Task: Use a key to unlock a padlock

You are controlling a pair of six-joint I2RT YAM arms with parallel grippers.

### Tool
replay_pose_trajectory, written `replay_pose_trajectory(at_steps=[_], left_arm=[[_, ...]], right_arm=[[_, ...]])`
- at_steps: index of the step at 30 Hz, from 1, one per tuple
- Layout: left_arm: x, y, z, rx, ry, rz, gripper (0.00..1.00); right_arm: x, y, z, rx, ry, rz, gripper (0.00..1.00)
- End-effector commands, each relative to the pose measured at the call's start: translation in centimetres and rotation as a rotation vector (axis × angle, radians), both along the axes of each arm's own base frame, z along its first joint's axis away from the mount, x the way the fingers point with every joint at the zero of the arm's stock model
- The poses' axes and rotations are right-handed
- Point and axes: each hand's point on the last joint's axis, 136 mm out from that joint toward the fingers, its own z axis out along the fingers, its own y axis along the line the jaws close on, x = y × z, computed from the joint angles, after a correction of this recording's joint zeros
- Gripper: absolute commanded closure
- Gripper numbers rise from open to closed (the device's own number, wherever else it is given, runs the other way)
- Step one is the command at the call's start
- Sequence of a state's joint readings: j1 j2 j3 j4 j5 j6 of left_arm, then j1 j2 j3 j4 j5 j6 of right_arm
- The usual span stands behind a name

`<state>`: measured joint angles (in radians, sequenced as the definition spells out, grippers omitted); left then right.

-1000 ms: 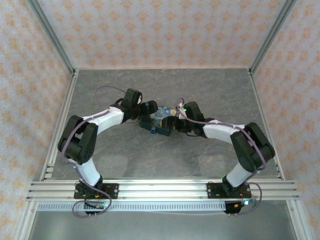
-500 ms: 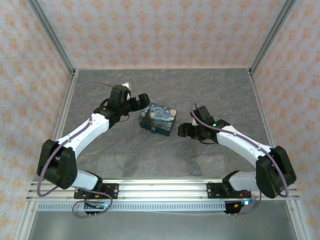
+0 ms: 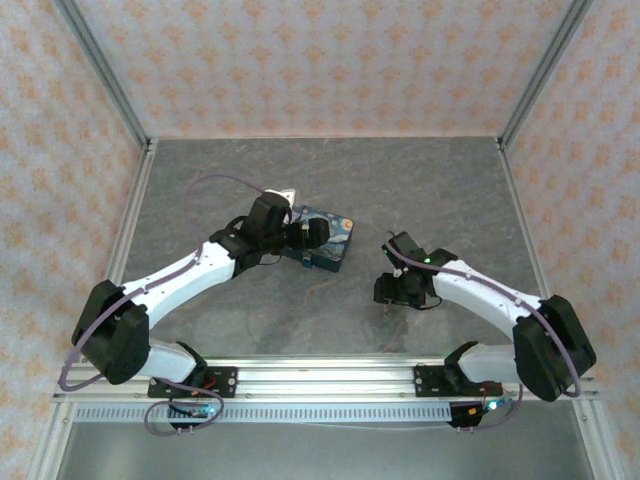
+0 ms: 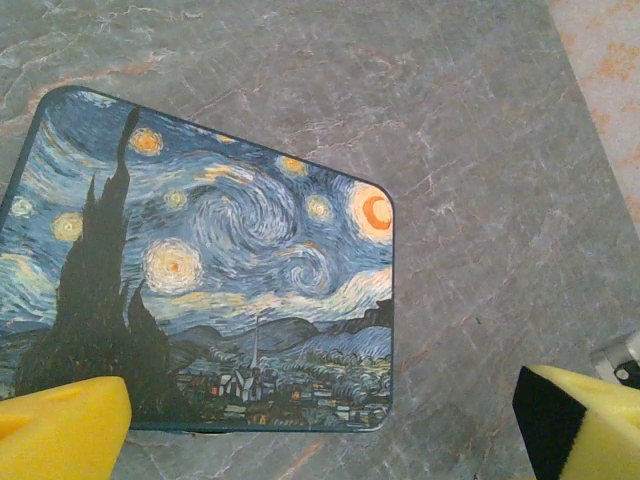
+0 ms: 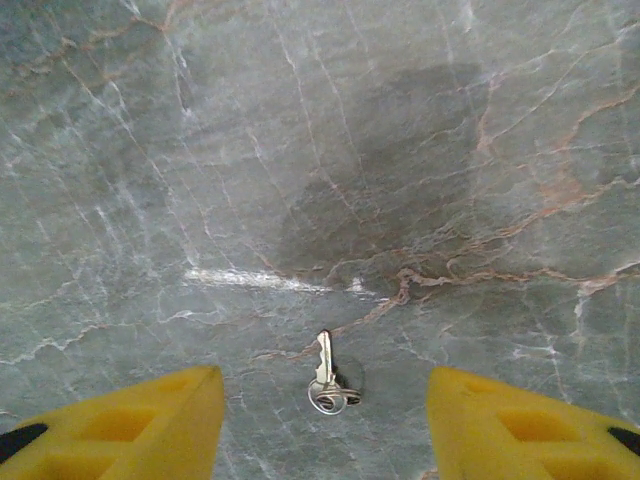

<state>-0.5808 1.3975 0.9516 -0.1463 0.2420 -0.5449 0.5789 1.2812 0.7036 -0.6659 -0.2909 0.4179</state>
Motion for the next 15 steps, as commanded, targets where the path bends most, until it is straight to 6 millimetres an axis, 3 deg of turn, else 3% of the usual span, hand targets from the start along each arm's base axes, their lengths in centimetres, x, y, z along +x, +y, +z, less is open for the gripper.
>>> replay_pose_trajectory(at_steps=[1, 15], left_arm=[[0.4, -0.1, -0.4, 0.006, 0.001, 0.02, 0.0], [0.5, -0.2, -0.8, 0.036, 0.001, 0.019, 0.0]], right_arm=[[-0.7, -0.5, -0.9, -0.061, 0.034, 0.02, 0.46], [-2.4, -0.8, -3.1, -0.117, 0.123, -0.052, 0.59]])
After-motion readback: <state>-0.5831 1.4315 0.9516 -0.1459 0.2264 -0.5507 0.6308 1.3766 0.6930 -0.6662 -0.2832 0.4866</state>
